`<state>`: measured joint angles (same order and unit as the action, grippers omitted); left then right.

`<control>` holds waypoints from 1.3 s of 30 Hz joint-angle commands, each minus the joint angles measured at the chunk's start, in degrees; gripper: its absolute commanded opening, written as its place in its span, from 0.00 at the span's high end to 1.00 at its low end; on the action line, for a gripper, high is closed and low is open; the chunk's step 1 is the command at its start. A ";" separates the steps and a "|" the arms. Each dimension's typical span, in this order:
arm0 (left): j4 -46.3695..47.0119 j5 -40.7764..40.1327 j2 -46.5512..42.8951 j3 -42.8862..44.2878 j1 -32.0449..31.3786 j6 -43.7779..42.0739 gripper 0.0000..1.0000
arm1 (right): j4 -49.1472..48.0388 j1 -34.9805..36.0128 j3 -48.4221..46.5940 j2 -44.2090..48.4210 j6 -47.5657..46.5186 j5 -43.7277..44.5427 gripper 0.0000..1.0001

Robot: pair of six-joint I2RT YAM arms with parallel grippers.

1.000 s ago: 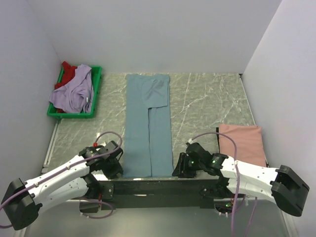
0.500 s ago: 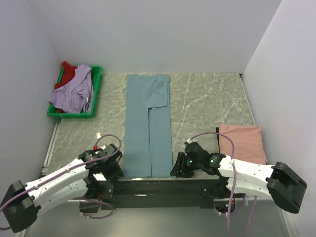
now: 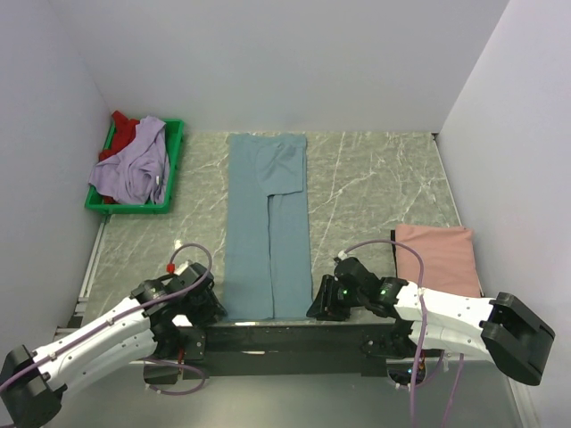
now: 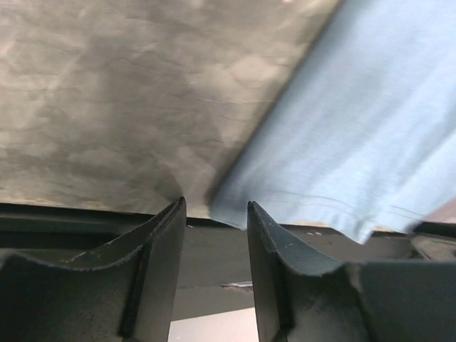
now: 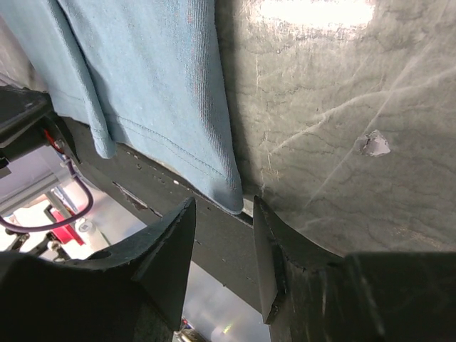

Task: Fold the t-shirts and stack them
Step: Fold the tshirt

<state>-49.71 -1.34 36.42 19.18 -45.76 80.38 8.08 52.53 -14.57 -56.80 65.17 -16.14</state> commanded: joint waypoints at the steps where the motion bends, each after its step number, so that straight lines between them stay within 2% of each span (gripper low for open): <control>1: 1.37 0.12 1.28 -0.46 -0.21 -0.22 0.54 | -0.34 0.29 1.12 -0.68 0.40 1.29 0.55; 6: 3.04 0.47 1.90 -1.16 -0.12 -0.66 0.56 | -0.78 0.29 1.12 -1.12 0.31 1.29 0.55; 14: 4.10 0.82 2.25 -3.45 -0.21 -0.57 0.66 | -1.31 0.29 1.30 -1.39 0.49 1.20 0.55; 17: 4.19 0.82 2.51 -3.62 -0.21 -0.57 0.73 | -1.75 0.29 1.21 -1.83 0.49 0.94 0.55; 20: 3.92 0.82 2.42 -3.62 -0.21 -0.57 0.87 | -2.01 0.29 1.30 -2.00 0.57 0.76 0.56; 24: 4.62 1.61 1.72 -3.54 -0.21 -0.84 0.99 | -2.45 0.29 1.30 -2.70 0.31 0.50 0.57; 26: 4.97 1.96 1.63 -3.53 -0.21 -1.10 1.00 | -2.89 0.29 1.30 -3.41 0.14 0.32 0.58; 35: 6.12 3.01 0.32 -3.01 -0.30 -2.51 1.00 | -0.70 0.29 0.86 -2.01 -0.21 1.46 0.93; 39: 6.38 4.41 0.31 -1.96 -0.65 -2.95 1.00 | 4.48 0.29 0.33 1.68 -1.27 3.31 1.00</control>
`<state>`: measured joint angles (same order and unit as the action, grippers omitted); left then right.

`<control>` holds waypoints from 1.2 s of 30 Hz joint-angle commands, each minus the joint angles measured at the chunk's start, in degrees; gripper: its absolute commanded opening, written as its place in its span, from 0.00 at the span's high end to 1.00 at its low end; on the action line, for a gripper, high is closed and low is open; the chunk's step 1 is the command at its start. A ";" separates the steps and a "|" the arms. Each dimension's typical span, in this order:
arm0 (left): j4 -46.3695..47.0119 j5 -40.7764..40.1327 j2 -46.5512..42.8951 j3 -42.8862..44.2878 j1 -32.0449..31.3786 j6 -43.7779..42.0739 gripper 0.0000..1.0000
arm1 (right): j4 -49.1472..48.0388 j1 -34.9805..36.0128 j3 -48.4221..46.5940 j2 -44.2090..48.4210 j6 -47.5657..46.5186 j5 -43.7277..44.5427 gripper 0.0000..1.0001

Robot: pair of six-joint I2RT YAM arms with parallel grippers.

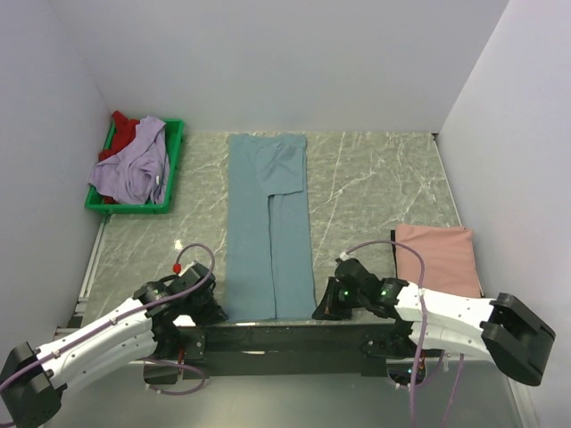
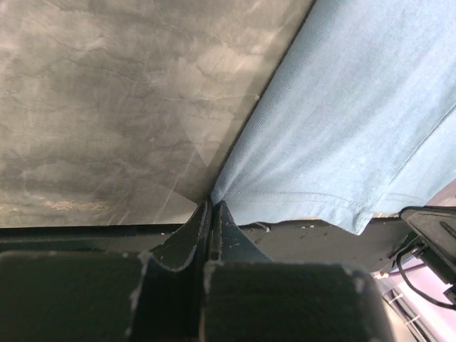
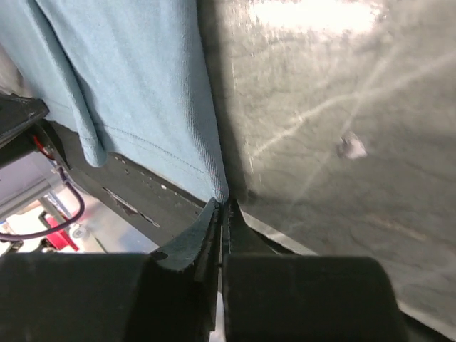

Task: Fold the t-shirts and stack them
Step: Fold the tshirt

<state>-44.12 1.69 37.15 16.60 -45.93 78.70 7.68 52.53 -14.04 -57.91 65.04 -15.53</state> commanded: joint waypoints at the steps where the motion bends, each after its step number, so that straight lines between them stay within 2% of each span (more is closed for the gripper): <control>1: 0.70 1.38 -0.32 0.97 -1.00 -1.18 1.00 | 6.28 0.29 -0.28 4.46 -1.49 2.70 1.00; 6: 1.57 -0.46 1.52 5.62 -1.97 -1.88 1.00 | 10.77 0.20 -3.35 7.46 -3.51 4.36 1.00; 10: 3.60 -1.52 5.12 9.49 -1.97 -3.37 1.00 | 14.28 0.29 -10.63 5.19 -7.20 7.61 1.00; 12: 4.30 -4.50 8.11 12.99 -1.88 -4.42 1.00 | 15.78 -0.24 -13.54 3.52 -8.78 9.02 1.00; 17: 8.25 -6.44 17.49 21.09 1.71 -10.05 1.00 | 16.49 -3.48 -24.70 -4.74 -15.46 11.13 1.00; 21: 11.85 -4.87 24.63 27.15 8.03 -13.91 1.00 | 15.52 -7.87 -33.14 -13.51 -20.28 12.54 1.00; 30: 19.33 -4.77 42.11 39.81 16.39 -18.75 1.00 | 11.13 -15.61 -48.08 -31.80 -24.16 11.84 1.00; 36: 21.26 -4.24 53.28 46.94 21.14 -19.37 1.00 | 10.60 -21.24 -56.61 -40.34 -25.66 10.70 1.00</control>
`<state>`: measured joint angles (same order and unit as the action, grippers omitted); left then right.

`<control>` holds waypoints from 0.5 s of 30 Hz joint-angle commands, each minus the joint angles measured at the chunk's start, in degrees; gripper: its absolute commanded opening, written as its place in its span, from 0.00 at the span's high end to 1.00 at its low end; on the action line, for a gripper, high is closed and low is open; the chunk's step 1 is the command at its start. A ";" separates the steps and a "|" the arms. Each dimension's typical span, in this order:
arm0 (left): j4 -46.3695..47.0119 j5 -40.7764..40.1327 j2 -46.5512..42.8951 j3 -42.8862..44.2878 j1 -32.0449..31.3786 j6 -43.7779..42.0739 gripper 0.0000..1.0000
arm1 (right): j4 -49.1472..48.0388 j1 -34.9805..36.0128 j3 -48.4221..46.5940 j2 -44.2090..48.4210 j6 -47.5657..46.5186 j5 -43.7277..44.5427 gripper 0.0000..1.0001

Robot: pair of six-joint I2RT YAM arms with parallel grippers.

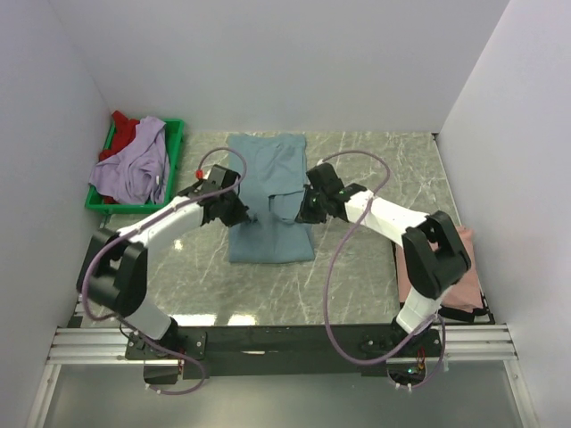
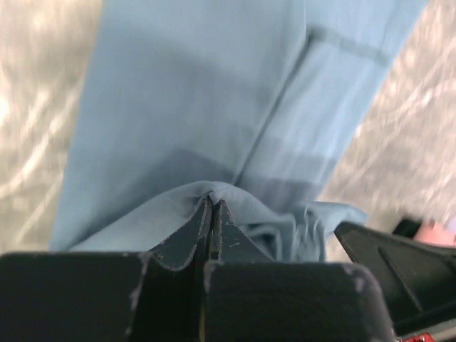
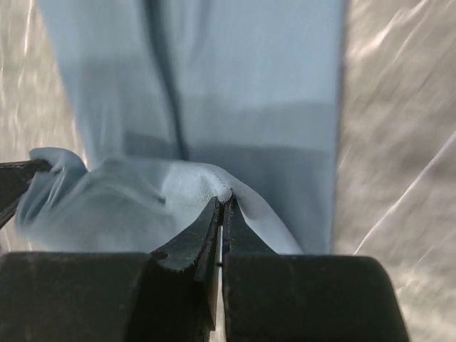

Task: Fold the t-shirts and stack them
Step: Fold the tshirt

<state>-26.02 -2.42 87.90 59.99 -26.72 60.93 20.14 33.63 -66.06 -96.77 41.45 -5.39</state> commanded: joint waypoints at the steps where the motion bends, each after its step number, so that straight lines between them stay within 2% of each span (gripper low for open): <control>1: 4.39 0.13 3.41 4.08 2.54 -1.69 1.00 | -1.86 -2.95 -6.25 -3.32 -2.16 0.55 1.00; 8: 4.93 1.45 11.41 10.49 6.85 -2.13 1.00 | -1.16 -7.34 -12.60 -9.57 -2.96 -1.73 1.00; 15: 4.49 1.89 13.26 12.61 9.58 -2.74 1.00 | -1.68 -9.98 -13.66 -10.90 -2.78 -3.49 1.00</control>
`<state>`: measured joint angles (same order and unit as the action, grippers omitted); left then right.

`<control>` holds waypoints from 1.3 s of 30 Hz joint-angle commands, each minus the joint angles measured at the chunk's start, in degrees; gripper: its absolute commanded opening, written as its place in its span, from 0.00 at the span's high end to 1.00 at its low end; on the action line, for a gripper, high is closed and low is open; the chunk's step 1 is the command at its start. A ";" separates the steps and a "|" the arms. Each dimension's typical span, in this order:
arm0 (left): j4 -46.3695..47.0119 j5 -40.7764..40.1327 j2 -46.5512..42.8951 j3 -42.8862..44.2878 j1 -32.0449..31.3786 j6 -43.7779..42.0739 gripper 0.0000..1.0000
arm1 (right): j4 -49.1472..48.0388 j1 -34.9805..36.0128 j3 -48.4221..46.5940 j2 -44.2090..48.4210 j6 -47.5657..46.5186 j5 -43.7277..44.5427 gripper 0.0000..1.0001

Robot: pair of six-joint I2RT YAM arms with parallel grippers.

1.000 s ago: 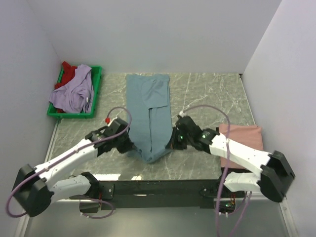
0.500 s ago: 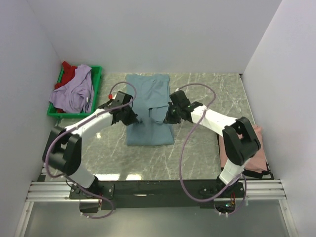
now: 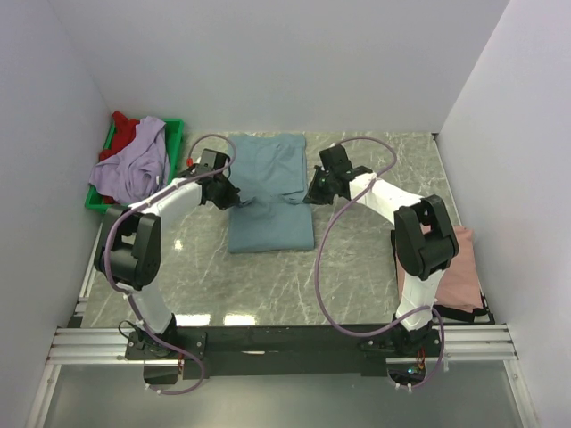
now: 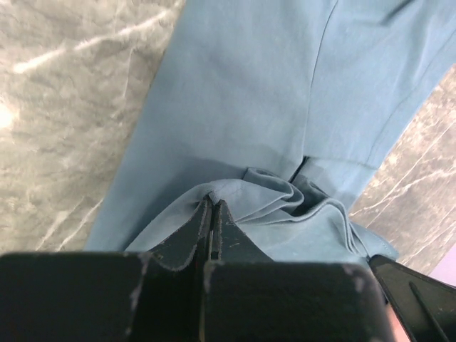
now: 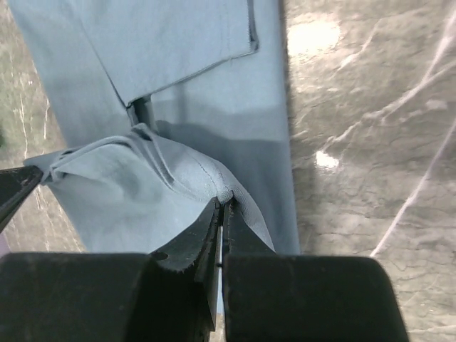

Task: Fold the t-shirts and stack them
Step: Fold the tshirt

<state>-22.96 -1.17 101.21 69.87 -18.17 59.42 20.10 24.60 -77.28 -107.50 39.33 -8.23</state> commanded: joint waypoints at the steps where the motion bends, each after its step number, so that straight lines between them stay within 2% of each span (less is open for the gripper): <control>1: 1.34 0.64 0.13 2.82 1.38 -1.41 1.00 | -1.90 -1.39 -2.18 -0.16 -0.75 -0.56 1.00; 16: 5.19 5.03 3.56 4.14 5.08 -3.43 0.99 | -0.67 -3.42 -8.59 -6.66 -2.24 -3.37 1.00; 18: 6.43 5.82 3.30 3.88 5.60 -3.69 0.85 | -0.76 -3.94 -9.55 -7.54 -2.86 -3.64 1.00; 19: 7.05 6.09 2.77 3.70 5.87 -3.96 0.76 | -0.67 -4.12 -9.91 -7.72 -3.12 -3.81 0.95; 20: 8.01 6.27 2.59 3.79 6.13 -4.31 0.56 | -0.33 -4.38 -10.35 -7.98 -3.56 -4.51 0.89; 21: 7.93 6.09 2.24 3.96 6.66 -5.18 0.50 | 0.11 -4.73 -11.22 -8.07 -3.82 -4.69 0.81; 22: 7.58 5.31 1.19 4.22 6.83 -5.54 0.47 | 0.38 -5.17 -11.40 -7.64 -4.08 -4.69 0.61; 24: 7.06 3.82 -0.74 3.70 7.53 -6.24 0.42 | 0.73 -5.26 -11.23 -5.45 -5.58 -2.86 0.47; 25: 6.70 3.46 -2.49 3.35 7.63 -6.51 0.42 | 1.78 -5.26 -11.32 -4.57 -6.19 -2.15 0.43; 28: 6.70 4.50 -4.70 2.30 7.10 -6.95 0.51 | 3.63 -4.22 -11.06 -1.31 -7.60 1.02 0.43; 29: 6.70 4.86 -4.70 2.21 6.23 -6.86 0.59 | 3.63 -3.69 -10.79 -0.35 -7.78 1.28 0.43; 32: 6.96 5.65 -3.30 2.64 3.86 -6.60 0.77 | 3.02 -0.97 -10.35 -0.51 -7.95 1.81 0.47; 35: 7.84 8.46 0.30 4.57 1.66 -6.16 0.90 | 2.58 0.97 -11.58 -3.14 -7.87 0.50 0.51; 39: 9.16 11.01 6.44 8.26 -0.46 -6.51 0.95 | 0.30 2.29 -12.63 -6.40 -7.60 -2.93 0.54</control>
<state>-16.27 6.48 103.96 74.70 -17.26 53.67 23.03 26.04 -86.74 -111.90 32.51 -9.15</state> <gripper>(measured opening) 0.060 0.465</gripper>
